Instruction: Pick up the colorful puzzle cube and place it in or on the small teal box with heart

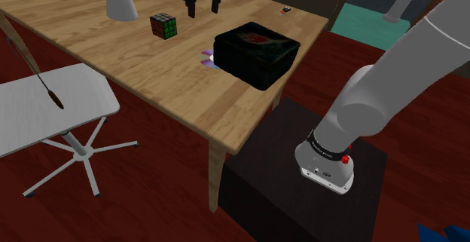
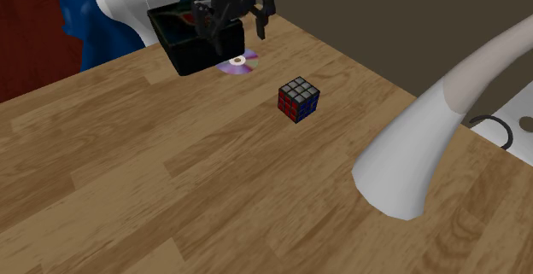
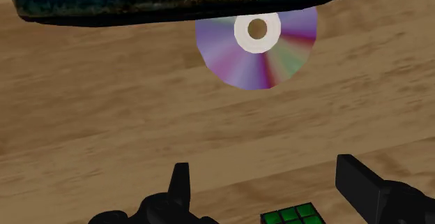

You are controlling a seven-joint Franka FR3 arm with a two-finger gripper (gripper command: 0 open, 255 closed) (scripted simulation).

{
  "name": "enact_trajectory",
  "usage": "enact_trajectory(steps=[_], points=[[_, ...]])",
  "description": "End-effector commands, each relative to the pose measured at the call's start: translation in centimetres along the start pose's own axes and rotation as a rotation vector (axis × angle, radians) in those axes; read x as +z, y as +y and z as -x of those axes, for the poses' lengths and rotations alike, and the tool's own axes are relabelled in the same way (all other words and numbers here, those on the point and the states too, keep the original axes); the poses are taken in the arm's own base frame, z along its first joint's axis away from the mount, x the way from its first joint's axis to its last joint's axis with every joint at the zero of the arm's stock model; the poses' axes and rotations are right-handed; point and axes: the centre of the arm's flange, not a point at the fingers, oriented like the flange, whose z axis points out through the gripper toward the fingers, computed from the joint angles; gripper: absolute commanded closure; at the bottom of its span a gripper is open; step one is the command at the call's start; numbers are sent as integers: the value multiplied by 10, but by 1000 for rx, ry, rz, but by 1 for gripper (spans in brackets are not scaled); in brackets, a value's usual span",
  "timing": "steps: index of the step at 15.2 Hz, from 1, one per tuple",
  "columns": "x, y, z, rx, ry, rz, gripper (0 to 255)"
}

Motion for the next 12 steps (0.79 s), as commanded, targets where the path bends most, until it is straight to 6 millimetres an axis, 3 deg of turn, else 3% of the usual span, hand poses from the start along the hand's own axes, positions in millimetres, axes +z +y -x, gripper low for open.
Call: enact_trajectory(steps=[1, 9, 12], points=[[6, -15, -27, 16, -11, 10, 0], [38, -62, -125, 76, -53, 51, 0], [54, -61, -124, 76, -53, 51, 0]])
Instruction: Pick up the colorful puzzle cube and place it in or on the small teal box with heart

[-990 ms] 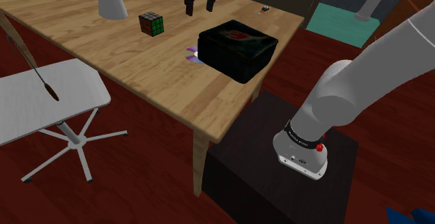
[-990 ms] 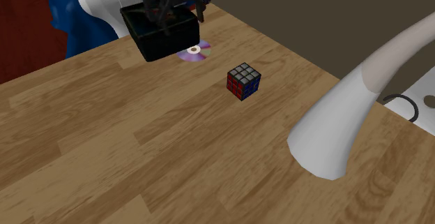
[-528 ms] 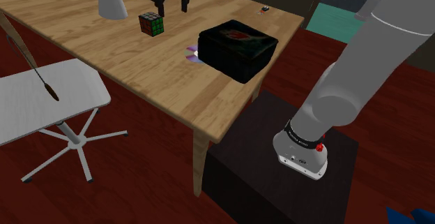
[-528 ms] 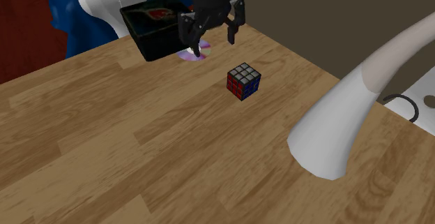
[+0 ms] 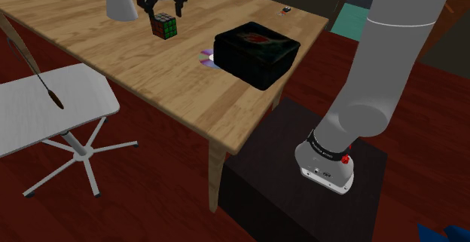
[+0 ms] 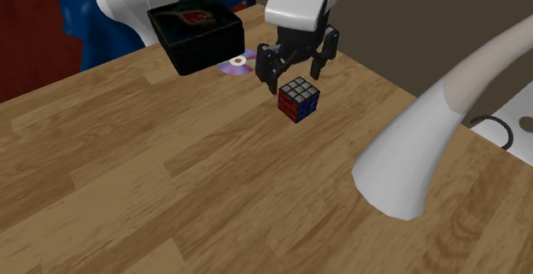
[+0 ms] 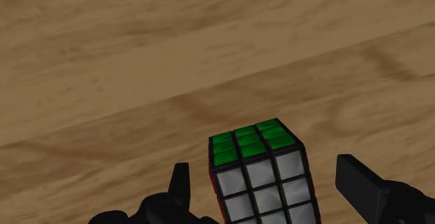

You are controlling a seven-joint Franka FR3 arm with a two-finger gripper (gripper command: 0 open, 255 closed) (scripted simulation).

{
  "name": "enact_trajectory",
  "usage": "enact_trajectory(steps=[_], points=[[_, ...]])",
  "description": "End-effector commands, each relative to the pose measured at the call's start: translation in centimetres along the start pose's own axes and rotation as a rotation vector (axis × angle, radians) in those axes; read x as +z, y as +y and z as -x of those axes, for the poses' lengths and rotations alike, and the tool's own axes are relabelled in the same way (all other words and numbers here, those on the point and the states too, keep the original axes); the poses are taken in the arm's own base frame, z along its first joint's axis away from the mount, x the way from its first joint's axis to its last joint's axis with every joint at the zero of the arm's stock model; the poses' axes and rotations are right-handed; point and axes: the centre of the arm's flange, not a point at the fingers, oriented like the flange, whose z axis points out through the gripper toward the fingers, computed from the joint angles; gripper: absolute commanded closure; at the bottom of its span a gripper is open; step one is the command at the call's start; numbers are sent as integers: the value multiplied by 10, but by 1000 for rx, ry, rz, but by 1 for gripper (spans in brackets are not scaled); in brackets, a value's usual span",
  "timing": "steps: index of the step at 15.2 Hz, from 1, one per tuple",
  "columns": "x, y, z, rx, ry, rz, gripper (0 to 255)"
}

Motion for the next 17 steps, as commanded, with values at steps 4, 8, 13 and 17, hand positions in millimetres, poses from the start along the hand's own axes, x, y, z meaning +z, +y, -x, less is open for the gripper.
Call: enact_trajectory(steps=[4, 8, 13, 17], points=[[27, 0, -3, 1, 0, 1, 0], [30, 0, -3, 1, 0, 1, 0], [30, 0, -3, 1, 0, 1, 0], [30, 0, -3, 1, 0, 1, 255]])
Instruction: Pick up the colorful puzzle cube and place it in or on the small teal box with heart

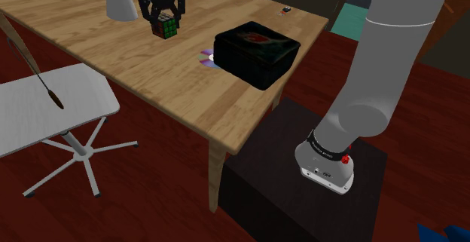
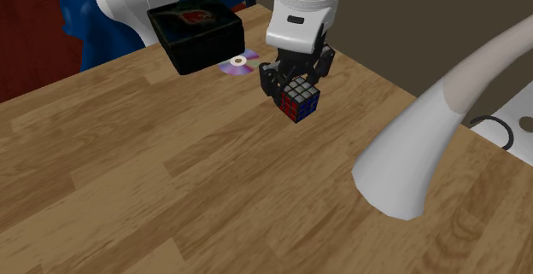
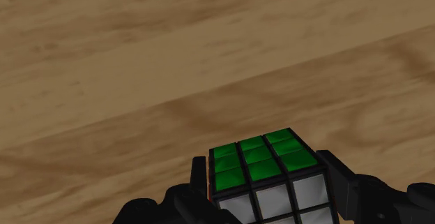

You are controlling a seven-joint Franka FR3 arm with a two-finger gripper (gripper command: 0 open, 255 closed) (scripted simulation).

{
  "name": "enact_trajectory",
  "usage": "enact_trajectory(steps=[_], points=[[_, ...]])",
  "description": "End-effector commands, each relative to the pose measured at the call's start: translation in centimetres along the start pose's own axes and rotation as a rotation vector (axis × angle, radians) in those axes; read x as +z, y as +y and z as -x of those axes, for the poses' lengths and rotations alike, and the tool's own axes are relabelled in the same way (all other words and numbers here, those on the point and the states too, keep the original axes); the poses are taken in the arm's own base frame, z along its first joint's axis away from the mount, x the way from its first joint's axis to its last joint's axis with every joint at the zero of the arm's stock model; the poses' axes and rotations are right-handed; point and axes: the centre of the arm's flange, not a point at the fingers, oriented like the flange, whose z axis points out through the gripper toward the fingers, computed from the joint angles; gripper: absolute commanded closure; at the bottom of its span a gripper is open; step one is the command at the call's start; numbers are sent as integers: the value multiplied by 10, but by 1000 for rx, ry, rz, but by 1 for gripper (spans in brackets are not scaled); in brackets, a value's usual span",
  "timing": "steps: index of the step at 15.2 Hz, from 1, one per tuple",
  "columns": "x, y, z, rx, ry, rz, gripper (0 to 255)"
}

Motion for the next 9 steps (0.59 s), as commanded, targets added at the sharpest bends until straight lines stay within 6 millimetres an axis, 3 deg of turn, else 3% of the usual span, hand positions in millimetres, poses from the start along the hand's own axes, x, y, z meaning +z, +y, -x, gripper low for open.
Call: enact_trajectory(steps=[1, 6, 9], points=[[0, 0, 0, 0, 0, 0, 255], [0, 0, 0, 0, 0, 0, 255], [-16, 0, 0, 0, 0, 0, 255]])
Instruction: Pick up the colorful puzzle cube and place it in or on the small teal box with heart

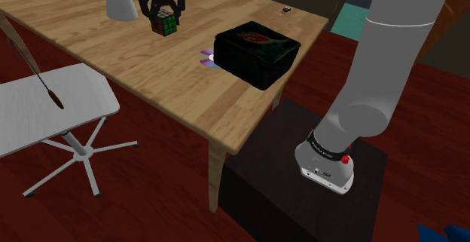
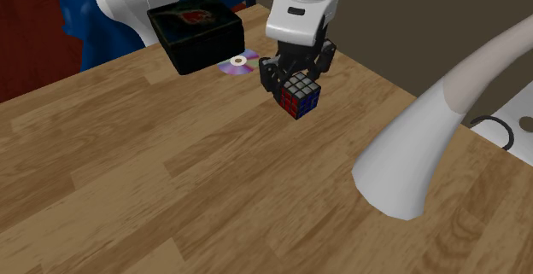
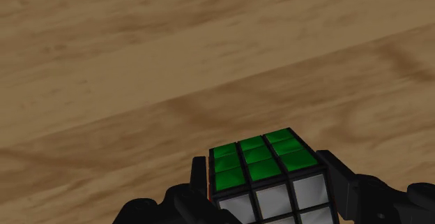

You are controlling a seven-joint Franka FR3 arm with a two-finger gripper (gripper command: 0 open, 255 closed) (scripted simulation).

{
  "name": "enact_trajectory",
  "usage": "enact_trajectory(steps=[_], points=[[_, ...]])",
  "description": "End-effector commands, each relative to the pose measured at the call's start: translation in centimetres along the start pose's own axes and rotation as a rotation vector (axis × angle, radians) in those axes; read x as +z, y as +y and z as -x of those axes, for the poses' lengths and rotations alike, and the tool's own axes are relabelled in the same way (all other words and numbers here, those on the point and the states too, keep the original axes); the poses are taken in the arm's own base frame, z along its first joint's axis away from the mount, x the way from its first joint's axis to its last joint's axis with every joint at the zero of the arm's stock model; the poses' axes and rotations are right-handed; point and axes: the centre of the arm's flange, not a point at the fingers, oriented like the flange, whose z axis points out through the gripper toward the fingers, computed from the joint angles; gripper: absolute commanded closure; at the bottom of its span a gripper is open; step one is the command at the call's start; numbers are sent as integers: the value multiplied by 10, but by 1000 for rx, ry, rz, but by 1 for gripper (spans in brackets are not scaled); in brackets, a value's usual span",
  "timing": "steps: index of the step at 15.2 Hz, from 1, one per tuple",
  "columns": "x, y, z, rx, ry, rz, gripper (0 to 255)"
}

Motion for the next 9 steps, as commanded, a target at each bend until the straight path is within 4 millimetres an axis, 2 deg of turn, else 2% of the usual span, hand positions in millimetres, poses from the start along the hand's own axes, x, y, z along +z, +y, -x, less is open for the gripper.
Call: enact_trajectory(steps=[1, 9], points=[[-10, 0, 0, 0, 0, 0, 255], [-53, 0, 1, 0, 0, 0, 255]])
